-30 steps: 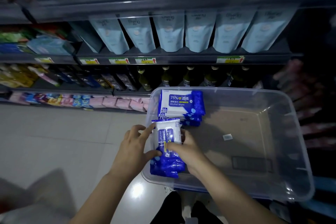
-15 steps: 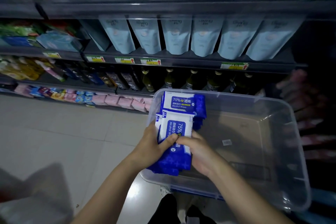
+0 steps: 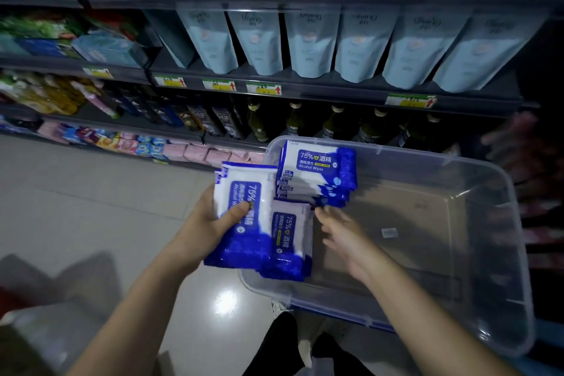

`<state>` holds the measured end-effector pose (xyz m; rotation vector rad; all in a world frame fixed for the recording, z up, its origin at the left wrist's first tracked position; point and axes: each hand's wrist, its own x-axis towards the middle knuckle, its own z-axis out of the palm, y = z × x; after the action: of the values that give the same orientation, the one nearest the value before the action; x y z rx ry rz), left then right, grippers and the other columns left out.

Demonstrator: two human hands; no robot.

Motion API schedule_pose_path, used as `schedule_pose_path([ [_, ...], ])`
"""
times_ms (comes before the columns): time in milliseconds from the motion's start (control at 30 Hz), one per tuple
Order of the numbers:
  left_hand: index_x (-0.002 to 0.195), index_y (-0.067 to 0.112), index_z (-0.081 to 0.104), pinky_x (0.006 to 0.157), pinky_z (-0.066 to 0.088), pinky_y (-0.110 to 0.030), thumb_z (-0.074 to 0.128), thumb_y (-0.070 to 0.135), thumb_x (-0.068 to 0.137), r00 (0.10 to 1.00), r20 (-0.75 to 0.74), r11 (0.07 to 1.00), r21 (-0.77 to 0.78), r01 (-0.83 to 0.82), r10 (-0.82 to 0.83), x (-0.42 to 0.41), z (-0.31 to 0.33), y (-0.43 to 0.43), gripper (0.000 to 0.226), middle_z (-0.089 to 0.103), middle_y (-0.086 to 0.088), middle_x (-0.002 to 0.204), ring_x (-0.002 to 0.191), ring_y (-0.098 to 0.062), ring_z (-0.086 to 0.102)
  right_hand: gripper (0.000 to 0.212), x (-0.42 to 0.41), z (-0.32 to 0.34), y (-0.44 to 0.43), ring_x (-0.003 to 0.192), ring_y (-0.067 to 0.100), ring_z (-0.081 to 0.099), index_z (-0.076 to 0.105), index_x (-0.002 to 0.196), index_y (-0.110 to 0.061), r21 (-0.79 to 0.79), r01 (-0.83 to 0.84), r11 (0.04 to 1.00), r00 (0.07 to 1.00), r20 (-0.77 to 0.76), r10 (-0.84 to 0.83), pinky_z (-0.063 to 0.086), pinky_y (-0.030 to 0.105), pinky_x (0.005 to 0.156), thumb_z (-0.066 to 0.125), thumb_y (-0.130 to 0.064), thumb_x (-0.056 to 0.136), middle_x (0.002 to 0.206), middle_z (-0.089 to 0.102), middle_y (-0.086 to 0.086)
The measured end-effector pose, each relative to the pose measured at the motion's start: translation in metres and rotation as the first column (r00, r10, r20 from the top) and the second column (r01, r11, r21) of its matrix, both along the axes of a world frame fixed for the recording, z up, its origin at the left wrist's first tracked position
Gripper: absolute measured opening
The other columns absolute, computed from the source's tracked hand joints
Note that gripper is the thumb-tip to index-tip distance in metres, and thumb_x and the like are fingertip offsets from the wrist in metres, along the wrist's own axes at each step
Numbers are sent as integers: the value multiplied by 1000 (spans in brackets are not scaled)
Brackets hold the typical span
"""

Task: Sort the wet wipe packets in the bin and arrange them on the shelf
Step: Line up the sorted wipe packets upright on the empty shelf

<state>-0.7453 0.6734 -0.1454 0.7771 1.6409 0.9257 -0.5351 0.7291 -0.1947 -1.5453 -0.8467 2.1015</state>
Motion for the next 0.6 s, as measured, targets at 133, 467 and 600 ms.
schedule_pose_path([
  [133, 114, 6, 50, 55, 54, -26, 61, 20, 89, 991, -44, 992, -4, -129, 129, -18, -2, -1, 30, 70, -10, 95, 74, -21, 71, 35, -10, -11, -8, 98, 11, 52, 45, 126, -14, -67, -62, 996, 994, 85, 67, 43, 28, 87, 54, -25, 94, 109, 54, -5],
  [467, 115, 10, 51, 56, 55, -27, 61, 22, 89, 986, 37, 982, -105, -157, 161, -10, -11, -21, 30, 70, -12, 100, 80, -27, 71, 13, -27, -28, -17, 71, 13, 65, 58, 97, -16, -212, -15, 977, 998, 51, 27, 51, 24, 58, 64, -12, 87, 86, 68, 2],
  [600, 114, 10, 51, 58, 56, -29, 62, 21, 89, 989, 49, 985, -109, -130, 136, -11, -12, -24, 29, 71, -11, 99, 80, -26, 72, 26, -27, -31, -20, 78, 18, 65, 54, 103, -11, -202, -15, 979, 997, 69, 30, 51, 28, 62, 69, -7, 82, 92, 67, 6],
])
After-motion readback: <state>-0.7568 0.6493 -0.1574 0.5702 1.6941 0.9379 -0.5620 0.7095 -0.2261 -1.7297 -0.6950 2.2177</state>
